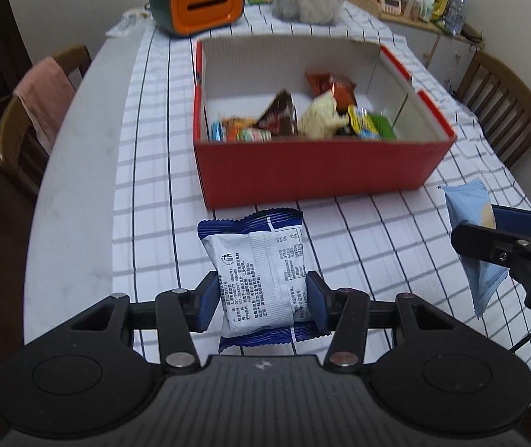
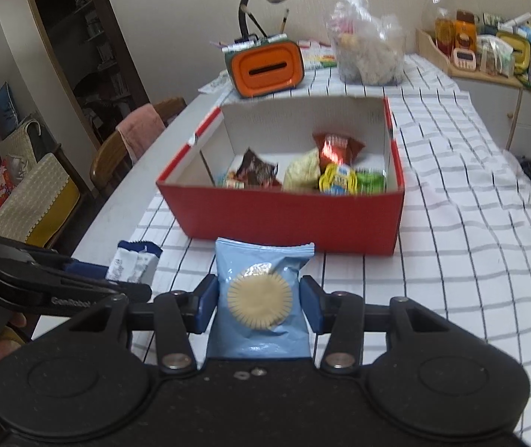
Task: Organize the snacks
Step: 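Carry blue-white packet with left tool while right tool carries cookie packet to box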
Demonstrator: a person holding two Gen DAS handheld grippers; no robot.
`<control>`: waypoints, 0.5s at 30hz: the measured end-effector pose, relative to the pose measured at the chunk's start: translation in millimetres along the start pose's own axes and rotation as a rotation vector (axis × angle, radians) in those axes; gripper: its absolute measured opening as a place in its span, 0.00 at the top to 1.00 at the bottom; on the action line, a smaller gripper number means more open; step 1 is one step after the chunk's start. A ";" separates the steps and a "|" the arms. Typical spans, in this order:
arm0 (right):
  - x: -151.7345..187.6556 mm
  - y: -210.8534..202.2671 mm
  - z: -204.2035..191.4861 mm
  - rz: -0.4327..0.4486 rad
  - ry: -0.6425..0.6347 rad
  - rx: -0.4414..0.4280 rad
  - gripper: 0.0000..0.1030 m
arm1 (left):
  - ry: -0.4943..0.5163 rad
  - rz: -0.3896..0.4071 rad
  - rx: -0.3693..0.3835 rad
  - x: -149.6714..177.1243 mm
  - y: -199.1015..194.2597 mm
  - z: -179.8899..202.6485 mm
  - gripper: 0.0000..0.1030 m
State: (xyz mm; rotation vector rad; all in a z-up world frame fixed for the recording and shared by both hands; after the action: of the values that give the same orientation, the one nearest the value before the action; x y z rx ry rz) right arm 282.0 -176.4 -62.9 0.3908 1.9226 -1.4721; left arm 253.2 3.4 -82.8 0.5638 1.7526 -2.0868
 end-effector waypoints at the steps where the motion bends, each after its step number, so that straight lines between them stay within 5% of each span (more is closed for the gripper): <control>1: -4.9 -0.2 0.2 0.009 -0.004 0.003 0.54 | 0.005 0.012 -0.005 -5.9 -1.8 0.2 0.53; 15: -84.2 30.2 17.5 0.103 -0.036 0.065 0.54 | 0.081 0.081 -0.031 -87.2 18.3 10.3 0.53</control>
State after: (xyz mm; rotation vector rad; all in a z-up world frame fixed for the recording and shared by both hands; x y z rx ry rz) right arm 367.1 -169.7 -31.2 0.4825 1.8023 -1.4670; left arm 336.5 -8.3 -51.8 0.7073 1.7720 -2.0051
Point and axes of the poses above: each gripper's, at about its wrist camera, not at the fingertips, and y roughly the way its jaws point, z to its right, x to its underside, the point moved 4 cm from there along y, roughly the way its jaws point, and after that the axes turned 8 degrees about x, right-handed, at the moved point
